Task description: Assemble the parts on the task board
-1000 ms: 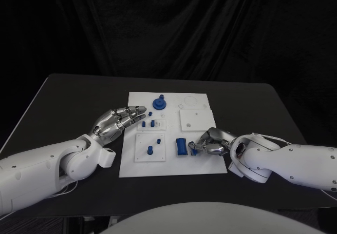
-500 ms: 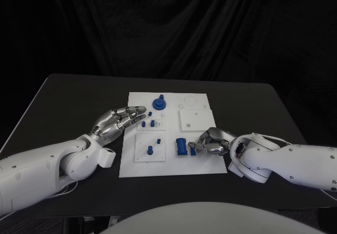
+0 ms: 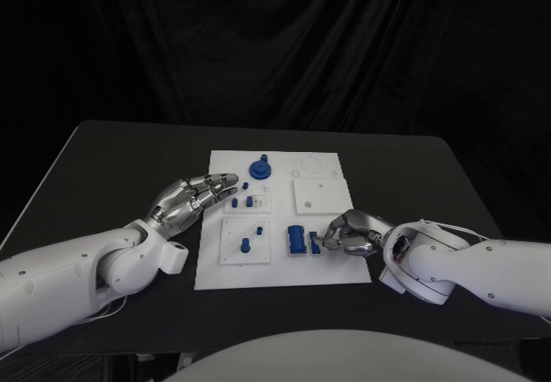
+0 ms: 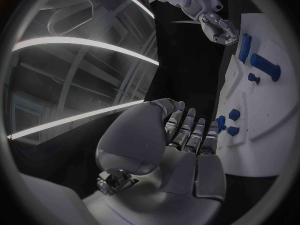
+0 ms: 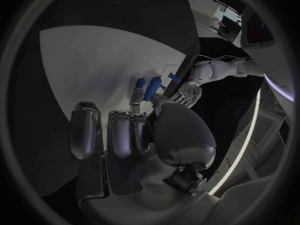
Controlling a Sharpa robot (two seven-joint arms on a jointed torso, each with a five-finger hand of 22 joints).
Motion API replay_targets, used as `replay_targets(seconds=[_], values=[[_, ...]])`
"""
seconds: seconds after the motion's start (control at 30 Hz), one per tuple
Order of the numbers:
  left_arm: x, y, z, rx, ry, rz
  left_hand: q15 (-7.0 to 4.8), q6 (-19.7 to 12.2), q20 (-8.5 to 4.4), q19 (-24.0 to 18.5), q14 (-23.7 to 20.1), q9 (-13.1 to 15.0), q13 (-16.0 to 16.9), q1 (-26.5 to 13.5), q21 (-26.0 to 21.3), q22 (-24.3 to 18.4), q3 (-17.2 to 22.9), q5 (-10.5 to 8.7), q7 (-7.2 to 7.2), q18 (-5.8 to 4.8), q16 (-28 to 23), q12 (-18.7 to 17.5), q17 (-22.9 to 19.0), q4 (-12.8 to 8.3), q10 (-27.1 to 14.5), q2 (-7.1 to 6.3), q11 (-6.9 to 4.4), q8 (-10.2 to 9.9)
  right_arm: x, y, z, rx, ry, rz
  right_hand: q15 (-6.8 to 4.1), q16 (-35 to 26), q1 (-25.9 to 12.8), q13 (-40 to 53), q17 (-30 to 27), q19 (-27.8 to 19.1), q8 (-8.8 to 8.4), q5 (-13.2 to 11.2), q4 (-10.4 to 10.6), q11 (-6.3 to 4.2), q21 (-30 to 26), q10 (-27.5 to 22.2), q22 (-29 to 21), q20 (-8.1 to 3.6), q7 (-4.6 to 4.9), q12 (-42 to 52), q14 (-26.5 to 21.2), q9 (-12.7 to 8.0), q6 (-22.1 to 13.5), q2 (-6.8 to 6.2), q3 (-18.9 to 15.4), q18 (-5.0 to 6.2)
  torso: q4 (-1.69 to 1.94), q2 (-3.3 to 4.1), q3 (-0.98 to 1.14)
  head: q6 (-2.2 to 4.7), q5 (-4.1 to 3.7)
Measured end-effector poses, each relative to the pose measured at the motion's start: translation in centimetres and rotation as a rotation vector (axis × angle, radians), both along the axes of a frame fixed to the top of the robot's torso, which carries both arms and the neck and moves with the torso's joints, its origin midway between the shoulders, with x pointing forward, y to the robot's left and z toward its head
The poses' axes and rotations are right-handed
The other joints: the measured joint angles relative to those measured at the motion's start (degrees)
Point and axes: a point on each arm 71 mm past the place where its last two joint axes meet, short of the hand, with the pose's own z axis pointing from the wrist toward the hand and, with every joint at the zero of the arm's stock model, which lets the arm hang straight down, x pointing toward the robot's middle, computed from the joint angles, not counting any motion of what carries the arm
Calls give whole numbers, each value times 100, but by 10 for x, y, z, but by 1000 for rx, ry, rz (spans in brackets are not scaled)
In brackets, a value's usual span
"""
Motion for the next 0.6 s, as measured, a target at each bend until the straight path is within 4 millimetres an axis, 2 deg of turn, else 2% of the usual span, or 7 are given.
replay_targets(seconds=[0.1, 0.23, 0.37, 0.6], values=[[0, 1, 0, 0, 0, 1, 0, 0, 0, 0, 0, 0, 0, 0, 0, 0, 0, 0, 0, 0, 0, 0, 0, 0, 0, 0, 0, 0, -1, -1, 0, -2, 5, 2, -6, 0, 55, 0, 0, 0, 187, -161, -36, -4, 0, -4, 0, -41, -7, 0, 6, 165, -7, 7, -39, 1, 3, -1, 1, 0, -6], [0, 1, 0, 0, 0, 1, 0, 0, 0, 0, 0, 0, 0, 0, 0, 0, 0, 0, 0, 0, 0, 0, 0, 0, 0, 0, 0, 0, -2, -1, -2, -6, 17, 9, -41, 0, 76, 0, 0, 0, 286, -281, -15, -30, 0, 10, 0, -41, -7, 0, 0, 255, -7, 29, -91, 0, 4, 0, 1, 0, -9], [0, 1, 0, 1, 1, 1, 0, 0, 0, 0, 0, 0, 0, 0, 0, 0, 0, 0, 0, 0, 0, 0, -1, 0, -1, 0, 0, 0, -2, 0, -3, -10, 26, 15, -41, 0, 76, -1, 0, 0, 324, -308, -5, -45, 0, -5, 0, -41, -28, 0, 1, 291, 15, 29, -101, 1, 1, 1, -2, 0, -5], [0, 1, -1, 1, 2, 2, 0, 0, 0, 0, 0, 0, -1, 0, 0, -6, 0, 0, 0, 0, 0, 0, -1, 0, -1, 0, -1, 0, -2, -1, -5, -19, 40, 21, -41, 0, 96, -1, 0, 0, 349, -308, -21, -45, 1, -6, 0, -41, -28, 0, 1, 304, 15, 49, -116, 0, -27, 6, 1, 0, 26]])
